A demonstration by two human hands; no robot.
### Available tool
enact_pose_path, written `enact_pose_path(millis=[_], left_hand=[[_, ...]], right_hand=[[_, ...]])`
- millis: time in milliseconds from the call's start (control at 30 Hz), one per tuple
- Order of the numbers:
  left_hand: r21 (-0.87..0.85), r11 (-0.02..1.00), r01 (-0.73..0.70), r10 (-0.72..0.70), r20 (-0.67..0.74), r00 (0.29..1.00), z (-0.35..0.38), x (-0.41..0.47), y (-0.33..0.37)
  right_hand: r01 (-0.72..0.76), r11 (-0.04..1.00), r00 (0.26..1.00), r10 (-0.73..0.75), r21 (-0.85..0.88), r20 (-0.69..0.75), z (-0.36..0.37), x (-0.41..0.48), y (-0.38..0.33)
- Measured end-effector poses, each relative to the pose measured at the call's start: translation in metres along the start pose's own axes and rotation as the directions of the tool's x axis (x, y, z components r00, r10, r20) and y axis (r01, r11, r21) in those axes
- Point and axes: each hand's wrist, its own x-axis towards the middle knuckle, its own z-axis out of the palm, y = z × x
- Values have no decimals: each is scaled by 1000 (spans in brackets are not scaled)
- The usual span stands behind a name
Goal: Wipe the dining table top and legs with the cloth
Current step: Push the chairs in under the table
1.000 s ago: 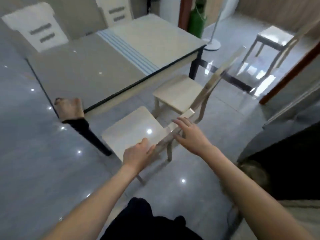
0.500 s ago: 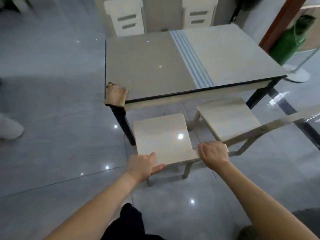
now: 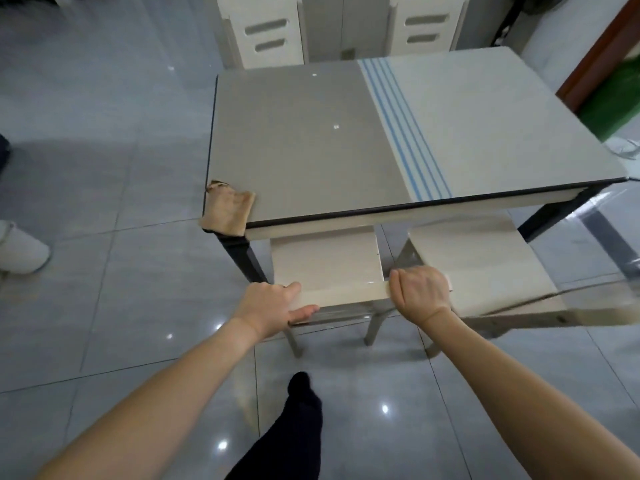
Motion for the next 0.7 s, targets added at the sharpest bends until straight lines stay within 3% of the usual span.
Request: enact_pose_path(millis=[300,533,700], left_hand=[[-36,999,32,-34,-49,998,1,92,-43],[6,999,34,-33,-99,995,-2,146,-64],[-33,999,40,-44,-118,992,-4,164,-83]], right_hand=[[8,999,998,-11,53,56,33,99,31],[77,997,993,-76,-9,86,50,156,51],[84,994,996,-82,76,-25,53,180,50]])
